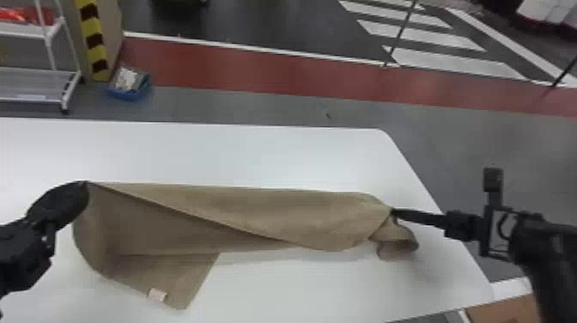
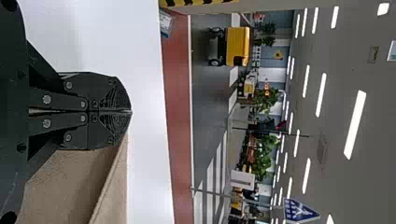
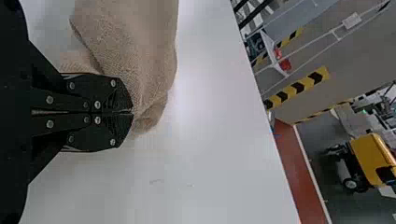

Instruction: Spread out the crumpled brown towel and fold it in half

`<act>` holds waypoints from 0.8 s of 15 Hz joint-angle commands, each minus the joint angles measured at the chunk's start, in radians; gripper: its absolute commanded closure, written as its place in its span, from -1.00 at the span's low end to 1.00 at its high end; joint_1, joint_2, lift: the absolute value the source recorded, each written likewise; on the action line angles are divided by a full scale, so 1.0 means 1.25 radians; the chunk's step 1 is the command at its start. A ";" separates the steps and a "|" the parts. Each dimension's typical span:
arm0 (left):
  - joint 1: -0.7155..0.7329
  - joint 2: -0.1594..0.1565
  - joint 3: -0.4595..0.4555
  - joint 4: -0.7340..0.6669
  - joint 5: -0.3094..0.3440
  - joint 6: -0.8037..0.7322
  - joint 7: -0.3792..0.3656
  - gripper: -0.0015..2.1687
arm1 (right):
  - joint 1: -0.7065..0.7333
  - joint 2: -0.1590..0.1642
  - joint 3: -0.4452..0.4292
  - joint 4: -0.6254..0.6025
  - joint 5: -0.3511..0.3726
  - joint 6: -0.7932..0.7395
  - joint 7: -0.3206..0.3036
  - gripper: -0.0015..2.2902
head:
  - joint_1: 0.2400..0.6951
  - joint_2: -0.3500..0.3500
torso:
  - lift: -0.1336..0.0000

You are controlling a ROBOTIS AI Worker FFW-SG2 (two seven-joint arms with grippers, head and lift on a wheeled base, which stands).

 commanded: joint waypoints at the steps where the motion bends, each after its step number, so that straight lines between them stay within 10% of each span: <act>1: -0.003 0.003 0.000 0.002 0.000 0.000 0.000 0.90 | -0.029 -0.006 0.000 0.104 -0.004 -0.090 -0.035 0.13 | 1.00 -0.88 | -0.80; 5: 0.001 0.003 0.011 0.002 0.004 -0.015 0.005 0.90 | 0.005 -0.017 -0.077 0.041 -0.073 -0.019 0.008 0.13 | 1.00 -0.92 | -0.80; 12: 0.046 0.008 0.116 -0.070 0.105 -0.005 -0.058 0.90 | 0.225 -0.018 -0.305 -0.509 -0.300 0.551 0.094 0.13 | 1.00 -0.91 | -0.80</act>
